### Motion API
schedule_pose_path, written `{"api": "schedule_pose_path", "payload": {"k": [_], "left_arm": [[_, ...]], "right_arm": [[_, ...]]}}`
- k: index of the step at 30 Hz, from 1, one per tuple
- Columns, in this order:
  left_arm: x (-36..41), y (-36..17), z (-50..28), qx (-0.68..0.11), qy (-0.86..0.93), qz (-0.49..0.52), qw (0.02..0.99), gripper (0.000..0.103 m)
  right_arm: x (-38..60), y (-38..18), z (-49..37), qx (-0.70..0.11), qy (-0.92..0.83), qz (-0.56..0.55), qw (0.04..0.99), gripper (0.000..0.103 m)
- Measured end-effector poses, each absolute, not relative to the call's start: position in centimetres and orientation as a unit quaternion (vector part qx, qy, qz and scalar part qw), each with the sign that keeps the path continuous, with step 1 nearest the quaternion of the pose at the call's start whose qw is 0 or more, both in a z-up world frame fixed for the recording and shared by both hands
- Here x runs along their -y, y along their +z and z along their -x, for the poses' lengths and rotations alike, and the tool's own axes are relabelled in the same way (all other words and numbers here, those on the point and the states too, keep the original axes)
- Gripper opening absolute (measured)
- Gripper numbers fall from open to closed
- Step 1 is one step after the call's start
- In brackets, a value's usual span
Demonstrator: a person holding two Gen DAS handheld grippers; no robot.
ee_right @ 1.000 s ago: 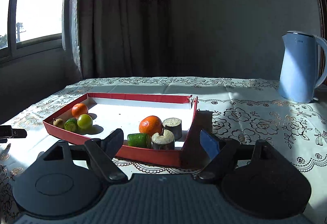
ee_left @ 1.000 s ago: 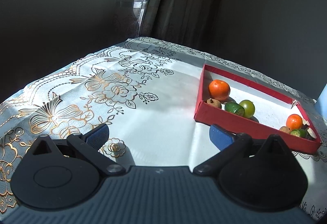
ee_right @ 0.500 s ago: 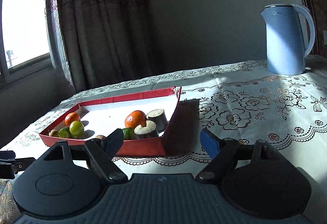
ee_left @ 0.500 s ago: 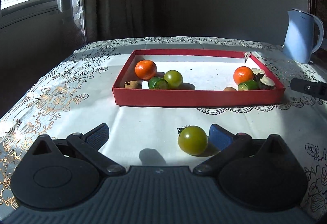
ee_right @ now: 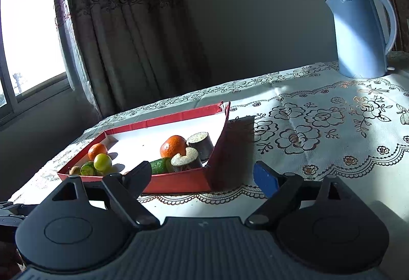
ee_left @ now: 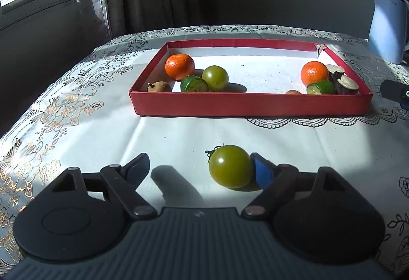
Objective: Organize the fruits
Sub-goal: 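Move the left gripper to the last green tomato and close on it, then carry the green tomato into the red tray and open the left gripper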
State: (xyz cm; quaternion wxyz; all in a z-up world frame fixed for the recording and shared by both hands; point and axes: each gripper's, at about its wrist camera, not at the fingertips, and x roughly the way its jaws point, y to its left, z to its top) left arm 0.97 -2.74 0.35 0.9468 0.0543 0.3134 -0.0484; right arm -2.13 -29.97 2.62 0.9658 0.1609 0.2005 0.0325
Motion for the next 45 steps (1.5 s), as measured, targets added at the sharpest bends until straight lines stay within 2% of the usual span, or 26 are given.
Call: {"api": "schedule_pose_path", "payload": {"k": [1, 3, 5, 11, 20, 28, 45], "left_arm": [[2.8, 0.4, -0.9, -0.312, -0.057, -0.051, 0.947, 0.069], [3.2, 0.6, -0.7, -0.311, -0.079, -0.049, 0.946, 0.041], [4.0, 0.7, -0.5, -0.312, -0.085, -0.057, 0.945, 0.03], [4.3, 1.1, -0.6, -0.305, -0.089, -0.059, 0.946, 0.03], [5.2, 4.4, -3.0, -0.254, -0.1, -0.058, 0.96, 0.03], [5.6, 3.9, -8.1, -0.271, -0.083, -0.048, 0.958, 0.03], [6.4, 2.6, -9.8, -0.279, -0.078, -0.052, 0.956, 0.03]], "right_arm": [[30.0, 2.6, 2.1, -0.201, 0.033, -0.162, 0.966, 0.087], [30.0, 2.6, 2.1, -0.201, 0.034, -0.164, 0.965, 0.087], [30.1, 2.6, 2.1, -0.202, 0.034, -0.166, 0.965, 0.087], [30.1, 2.6, 2.1, -0.202, 0.035, -0.167, 0.964, 0.087], [30.1, 2.6, 2.0, -0.203, 0.035, -0.168, 0.964, 0.087], [30.8, 2.3, 1.8, -0.21, 0.034, -0.192, 0.958, 0.087], [31.1, 2.1, 1.6, -0.214, 0.037, -0.204, 0.955, 0.087]]}}
